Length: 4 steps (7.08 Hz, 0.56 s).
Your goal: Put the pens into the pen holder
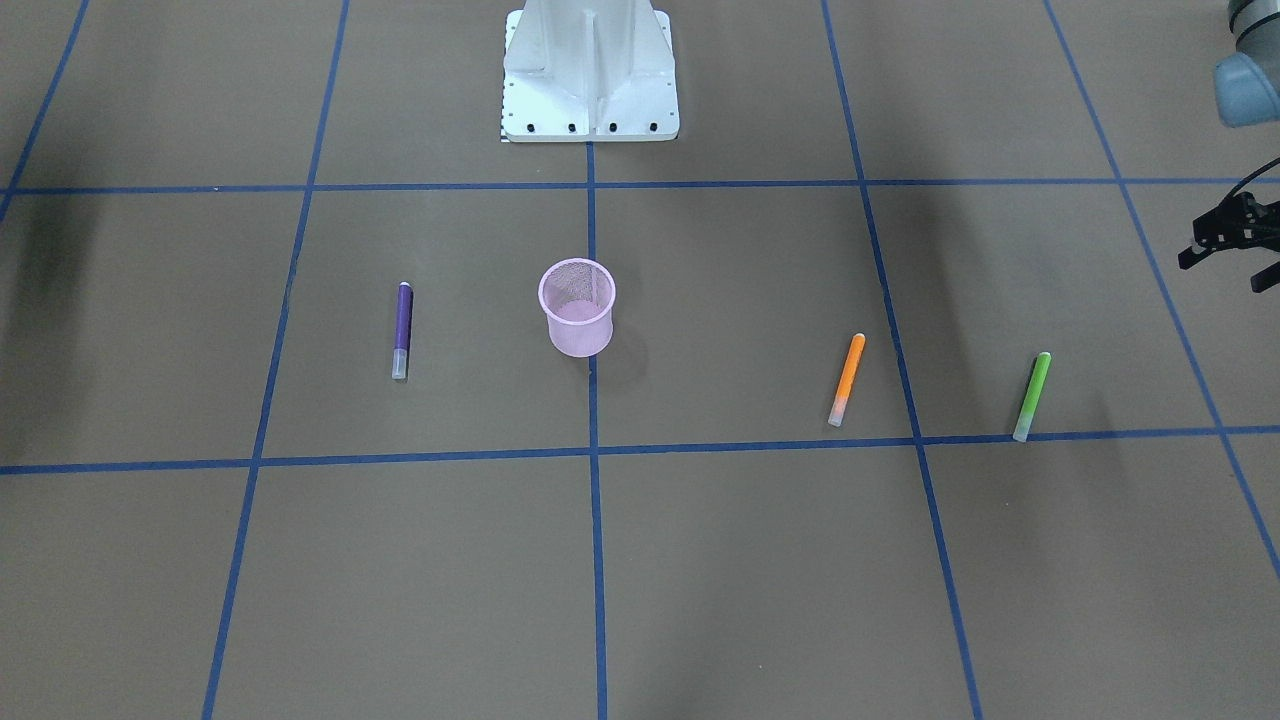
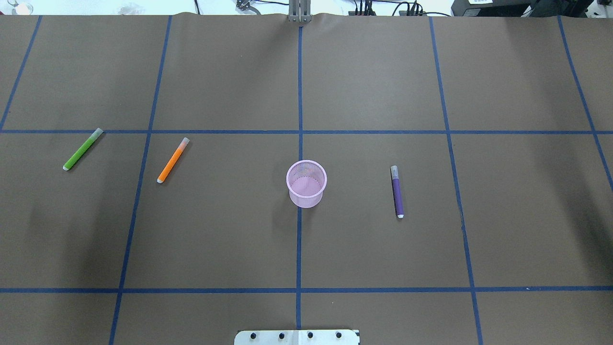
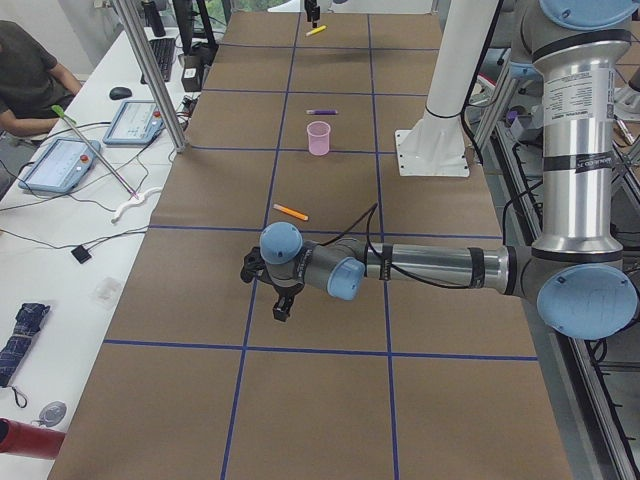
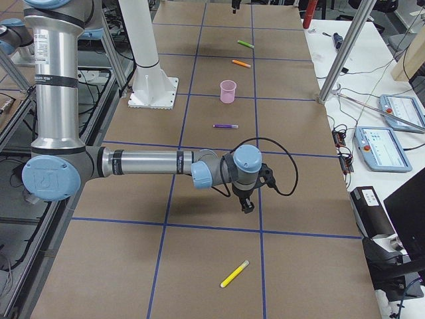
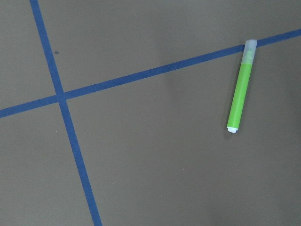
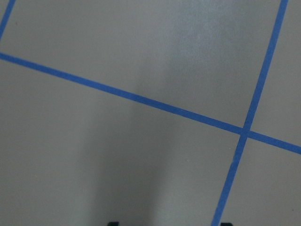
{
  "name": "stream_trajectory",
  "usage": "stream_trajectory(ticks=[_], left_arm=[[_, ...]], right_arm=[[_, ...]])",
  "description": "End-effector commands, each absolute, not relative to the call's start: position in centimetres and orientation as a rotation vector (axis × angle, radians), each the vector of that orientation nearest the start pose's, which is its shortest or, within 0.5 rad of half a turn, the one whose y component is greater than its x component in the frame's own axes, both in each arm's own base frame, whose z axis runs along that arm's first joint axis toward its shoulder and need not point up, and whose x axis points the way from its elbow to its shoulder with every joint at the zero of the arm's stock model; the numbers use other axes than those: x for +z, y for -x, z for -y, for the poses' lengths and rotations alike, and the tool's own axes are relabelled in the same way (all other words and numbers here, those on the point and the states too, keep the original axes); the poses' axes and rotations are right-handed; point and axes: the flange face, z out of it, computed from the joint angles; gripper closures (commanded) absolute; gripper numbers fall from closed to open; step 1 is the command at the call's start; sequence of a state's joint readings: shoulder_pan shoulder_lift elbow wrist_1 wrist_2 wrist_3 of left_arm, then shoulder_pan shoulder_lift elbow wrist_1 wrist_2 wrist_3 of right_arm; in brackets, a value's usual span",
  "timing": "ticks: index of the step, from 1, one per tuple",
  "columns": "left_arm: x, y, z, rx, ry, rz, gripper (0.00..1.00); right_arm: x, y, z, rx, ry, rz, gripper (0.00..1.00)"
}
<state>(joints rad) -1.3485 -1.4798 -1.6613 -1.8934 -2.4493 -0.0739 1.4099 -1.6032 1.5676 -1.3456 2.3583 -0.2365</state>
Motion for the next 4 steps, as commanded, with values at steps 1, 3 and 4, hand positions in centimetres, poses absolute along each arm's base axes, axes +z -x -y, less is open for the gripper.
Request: stream_trajectory(ticks=[1,3,4], left_arm=[[61.2,-5.0,47.0,0.293,-0.192,-0.91,0.0],[61.1,-5.1,47.1,0.297,-0.197,-0.91,0.0],[61.1,-5.1,47.1,0.297,-0.197,-0.91,0.0]], right_arm=[[70.8,-1.1,50.9,-0.648,-0.238,0.706,0.24],[74.9,-2.4,52.1,-0.715,-0.205,0.691,0.24],[76.1,-3.1,53.0,-0.808,-0.202,0.629,0.25]])
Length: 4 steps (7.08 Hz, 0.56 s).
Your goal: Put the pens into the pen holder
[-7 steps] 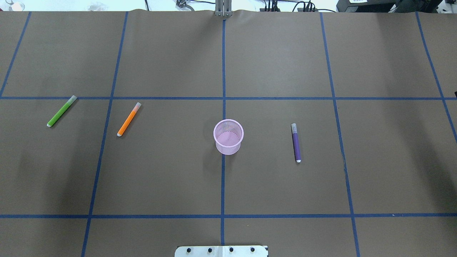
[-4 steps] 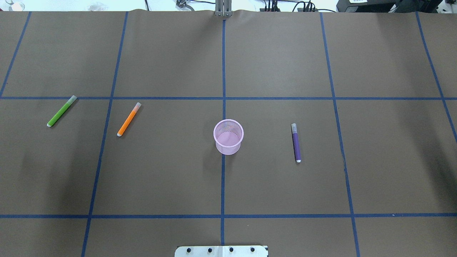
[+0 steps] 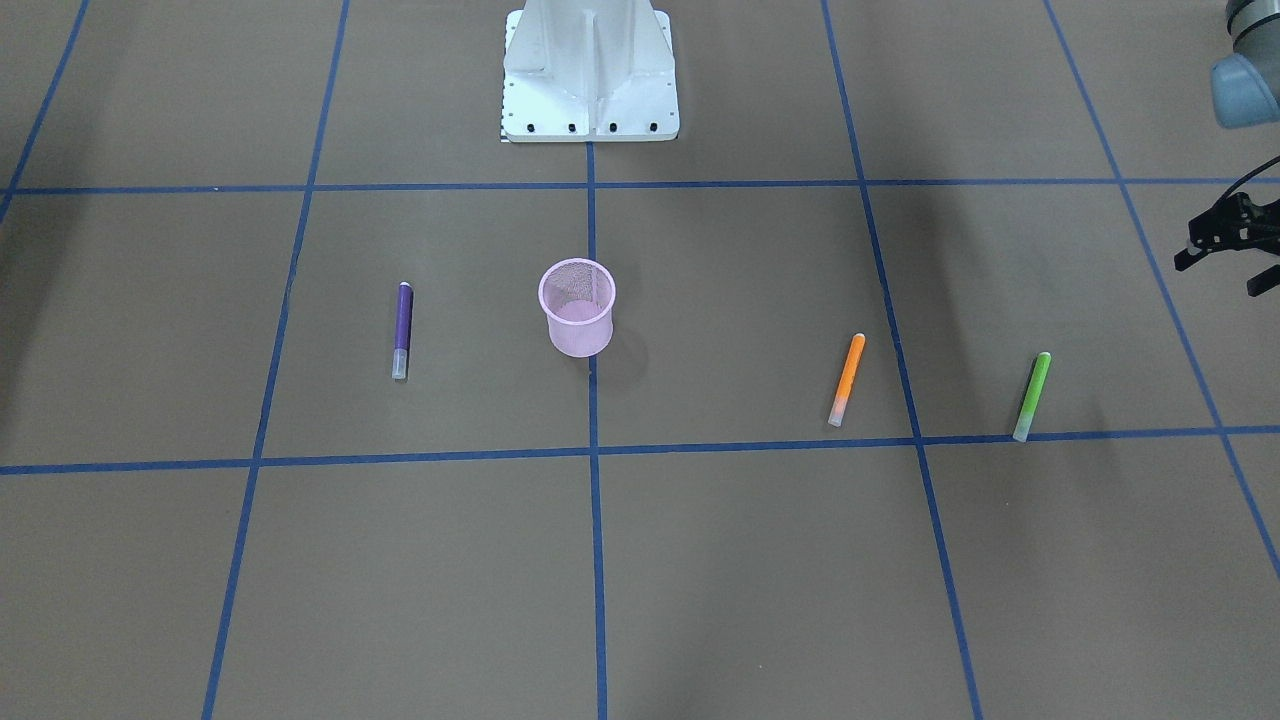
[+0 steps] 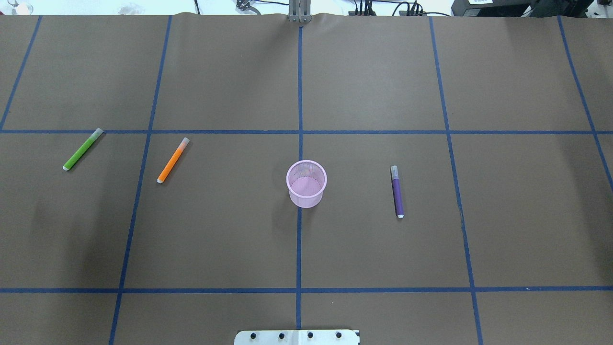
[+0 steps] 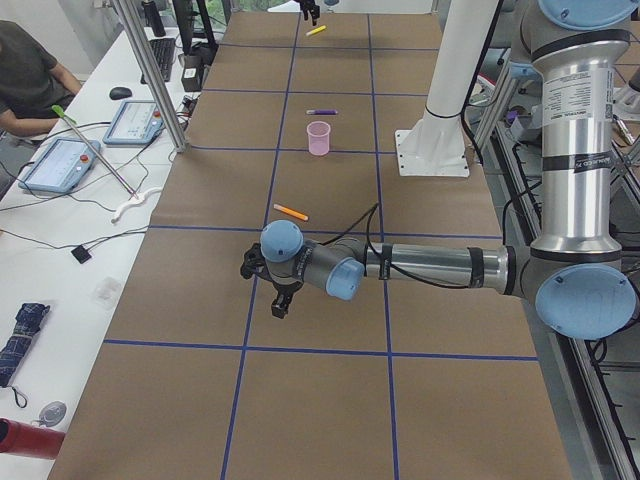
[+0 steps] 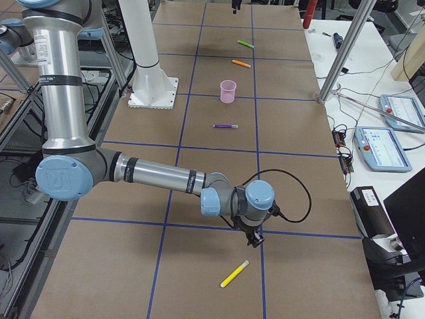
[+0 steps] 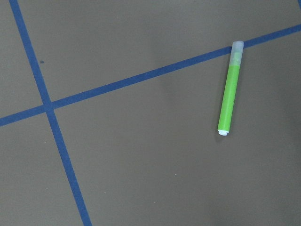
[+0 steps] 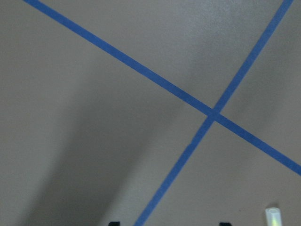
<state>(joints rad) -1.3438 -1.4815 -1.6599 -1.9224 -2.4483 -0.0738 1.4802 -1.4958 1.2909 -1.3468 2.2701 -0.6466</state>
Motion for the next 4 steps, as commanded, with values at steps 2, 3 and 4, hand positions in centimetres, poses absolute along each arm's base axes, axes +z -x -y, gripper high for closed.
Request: stream_trajectory(ticks=[2,3,4], left_arm=[[61.0,-5.1,47.1,0.298,-0.198,-0.91,0.0],[61.1,-5.1,47.1,0.297,-0.197,-0.91,0.0],[61.0,-5.1,47.1,0.298,-0.198,-0.91,0.0]], right_arm=[[78.5,-3.1,54.4,-0.856,-0.188,0.613,0.25],[79.4,-3.1,54.3,-0.859,-0.186,0.606,0.25],[80.2,-3.0,54.0,-0.856,-0.168,0.604,0.25]])
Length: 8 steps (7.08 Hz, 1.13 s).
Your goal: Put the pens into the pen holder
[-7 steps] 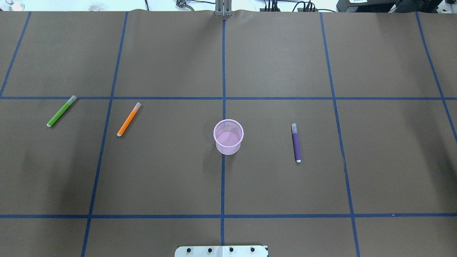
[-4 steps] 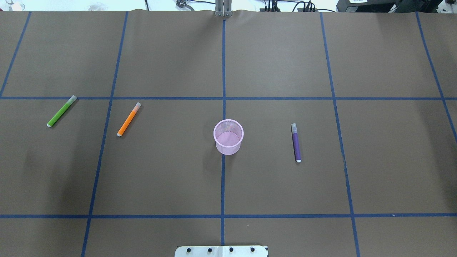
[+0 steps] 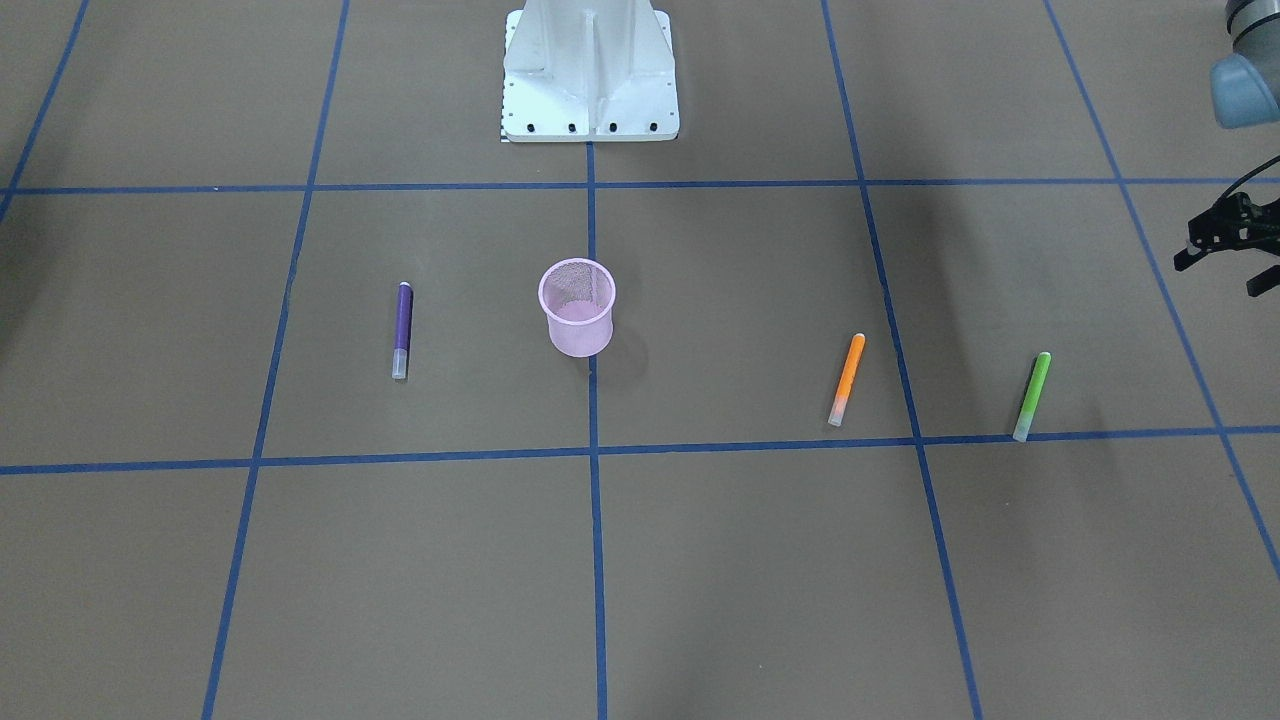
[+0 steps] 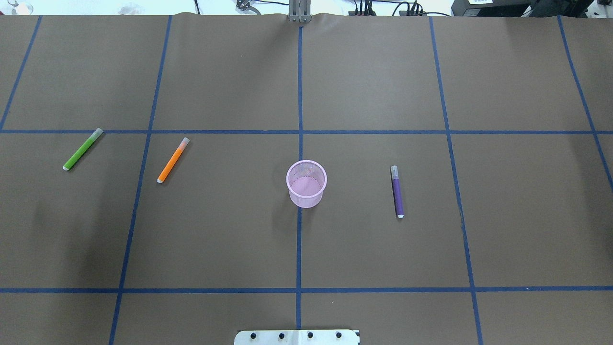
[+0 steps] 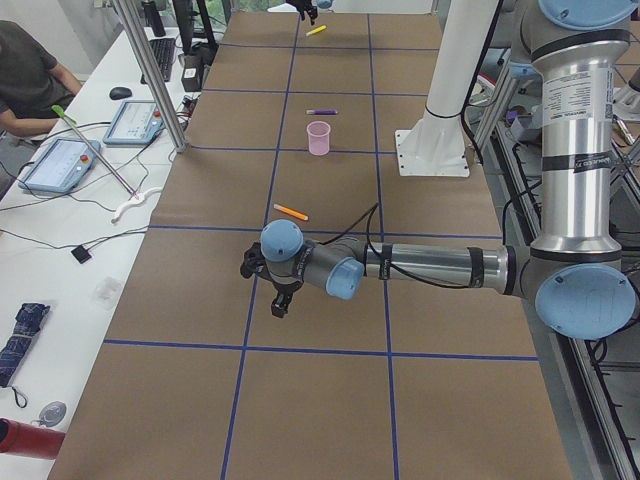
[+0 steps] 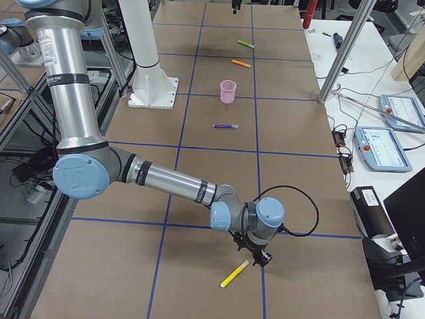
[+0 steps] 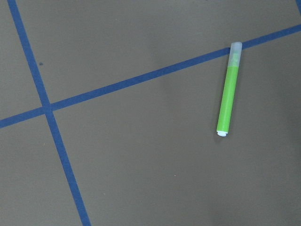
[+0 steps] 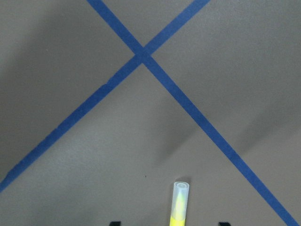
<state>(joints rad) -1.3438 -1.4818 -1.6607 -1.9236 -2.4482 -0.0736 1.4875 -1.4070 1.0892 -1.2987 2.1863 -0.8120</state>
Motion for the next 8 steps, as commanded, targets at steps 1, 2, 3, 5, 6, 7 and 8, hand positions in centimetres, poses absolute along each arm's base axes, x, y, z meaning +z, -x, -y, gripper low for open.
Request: stream_trajectory(ticks=[1,2,3,5,6,7,8], left_arm=[[61.0,-5.0,47.1,0.296,-0.199,-0.91,0.0],[61.1,-5.0,47.0,0.297,-0.197,-0.91,0.0],[61.0,-5.0,47.0,0.298,-0.199,-0.911,0.0],[61.0,-5.0,47.0,0.298,-0.2,-0.911,0.0],[61.1,-5.0,47.0,0.297,-0.197,-0.909,0.0],[61.1,-5.0,47.0,0.295,-0.198,-0.909,0.0],[61.1,-5.0,47.0,0.298,-0.198,-0.907,0.0]], right_arm=[[80.7,-3.1,54.0,-0.856,-0.156,0.595,0.26],[81.3,-2.4,54.0,-0.86,-0.138,0.597,0.26],[82.1,-2.4,53.5,-0.849,-0.118,0.603,0.27],[82.8,-0.6,53.3,-0.885,-0.093,0.601,0.32],[83.0,-0.5,53.2,-0.89,-0.083,0.592,0.33],[83.1,-0.2,53.2,-0.901,-0.077,0.578,0.34],[83.2,-0.4,53.4,-0.908,-0.068,0.548,0.35]])
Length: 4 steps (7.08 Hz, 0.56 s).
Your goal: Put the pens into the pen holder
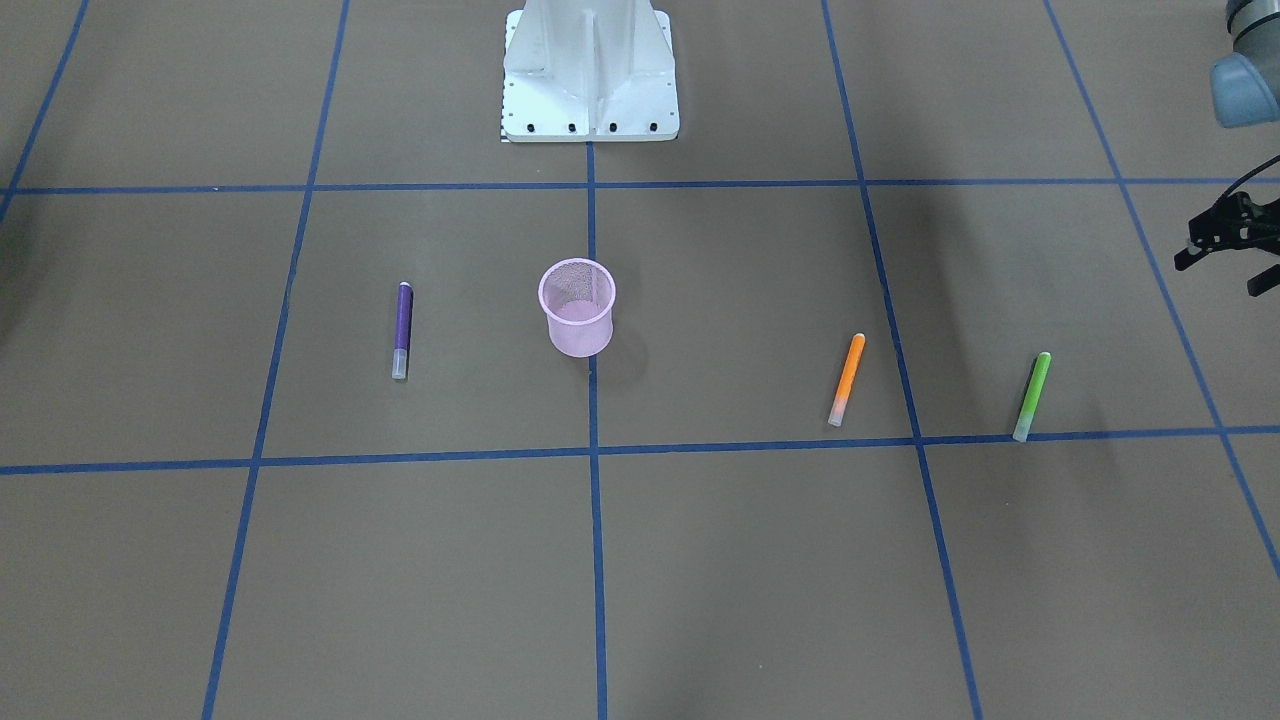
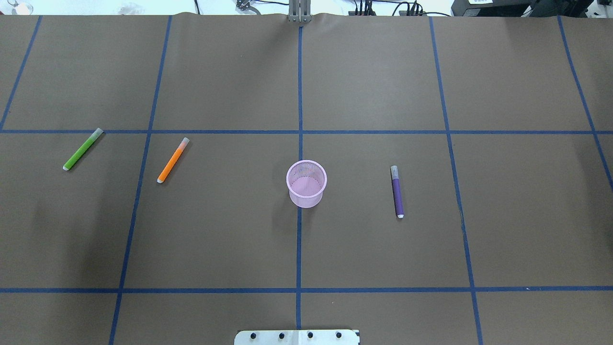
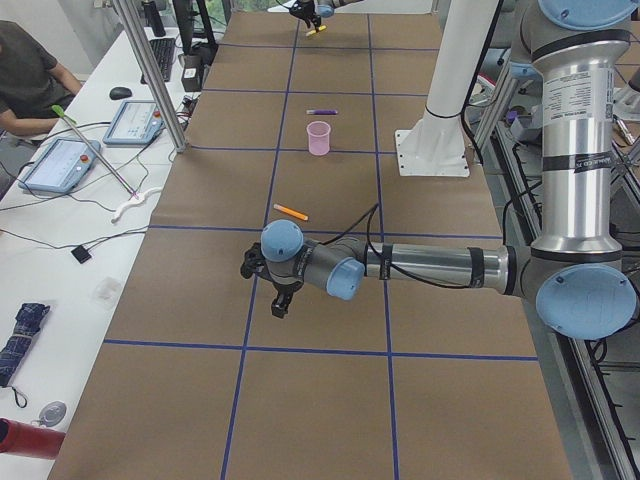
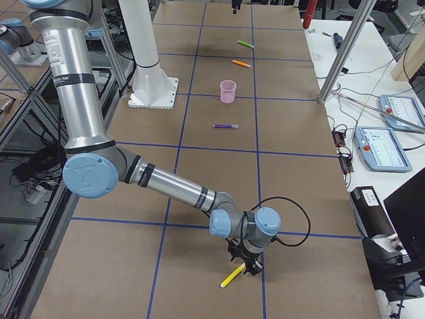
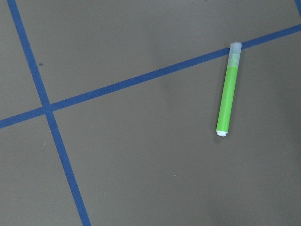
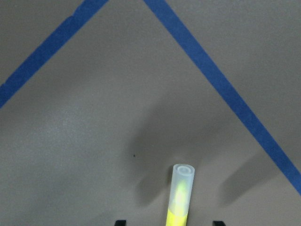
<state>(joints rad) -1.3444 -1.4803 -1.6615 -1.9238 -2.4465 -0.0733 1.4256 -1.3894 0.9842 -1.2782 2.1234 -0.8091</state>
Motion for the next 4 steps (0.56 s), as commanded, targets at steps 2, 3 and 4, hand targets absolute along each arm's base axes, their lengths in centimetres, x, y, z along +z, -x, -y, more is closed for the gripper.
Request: stream_trajectory(ticks=[2,3,4], left_arm=[[61.08,-5.02,47.1,0.298,-0.2,-0.904,0.0],[60.99,-5.04,47.17,0.299,-0.203,-0.905,0.0],[61.0,-5.04,47.16,0.299,-0.201,-0.905,0.0]], right_arm=[[83.52,-0.21,53.42,-0.913,-0.053,0.532,0.37],[83.77,-0.21,53.39,-0.908,-0.047,0.534,0.37],[83.72,0.0,53.75,-0.911,-0.044,0.533,0.37]])
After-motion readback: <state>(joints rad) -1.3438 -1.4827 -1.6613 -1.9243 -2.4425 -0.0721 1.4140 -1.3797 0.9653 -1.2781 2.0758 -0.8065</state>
